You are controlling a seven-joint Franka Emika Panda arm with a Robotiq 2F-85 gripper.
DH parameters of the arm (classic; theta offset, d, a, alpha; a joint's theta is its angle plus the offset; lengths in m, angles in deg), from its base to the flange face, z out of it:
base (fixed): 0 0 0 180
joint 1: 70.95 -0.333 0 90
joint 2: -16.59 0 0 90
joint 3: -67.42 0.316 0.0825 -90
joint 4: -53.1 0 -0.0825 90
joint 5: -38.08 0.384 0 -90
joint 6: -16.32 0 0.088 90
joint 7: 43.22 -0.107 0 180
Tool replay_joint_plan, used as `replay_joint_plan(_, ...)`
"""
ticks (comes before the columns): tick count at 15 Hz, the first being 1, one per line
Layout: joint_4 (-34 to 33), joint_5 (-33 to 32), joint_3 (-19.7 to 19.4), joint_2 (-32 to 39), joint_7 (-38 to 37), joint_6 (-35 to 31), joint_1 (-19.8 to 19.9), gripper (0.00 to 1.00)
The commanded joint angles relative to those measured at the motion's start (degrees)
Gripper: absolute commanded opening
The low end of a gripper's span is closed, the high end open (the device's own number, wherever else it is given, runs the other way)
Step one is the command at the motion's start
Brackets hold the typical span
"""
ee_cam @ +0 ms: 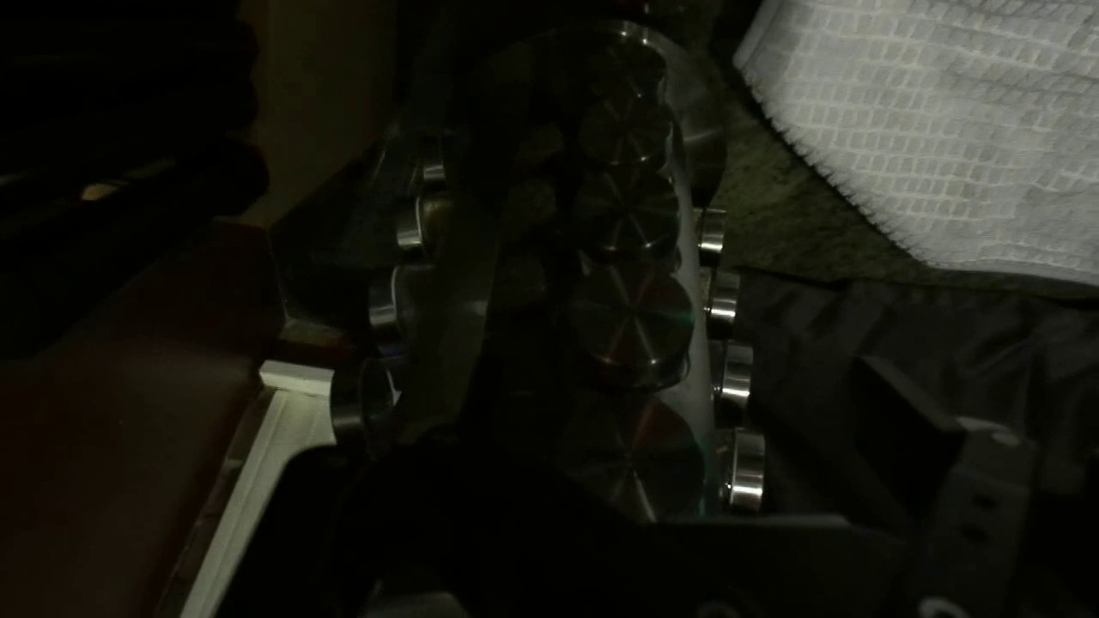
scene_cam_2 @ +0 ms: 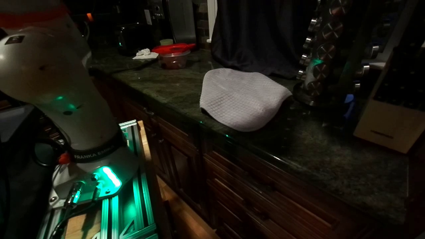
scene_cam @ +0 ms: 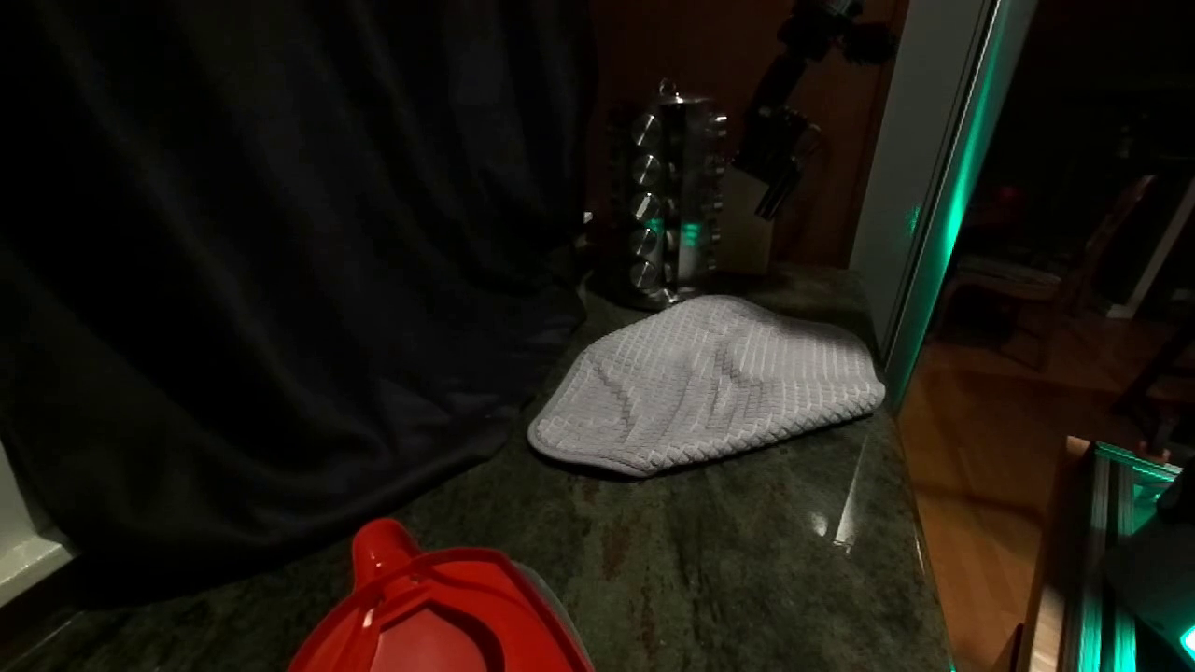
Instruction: Remove one glass jar from the stand on the right and put it on the countertop.
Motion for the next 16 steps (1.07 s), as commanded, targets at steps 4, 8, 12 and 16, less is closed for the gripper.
replay_joint_plan(4, -6.43, 8.95, 1.91, 5.14, 9.23, 7.92, 4.08, 1.0)
replay_joint_plan(8, -9.06, 11.54, 3.45, 6.97, 11.14, 9.91, 5.68, 1.0)
replay_joint_plan(12, -10.32, 11.95, 4.83, 8.58, 11.71, 8.77, 6.89, 0.74)
replay_joint_plan(16, -11.2, 12.33, 5.89, 9.78, 11.4, 8.9, 7.95, 0.64)
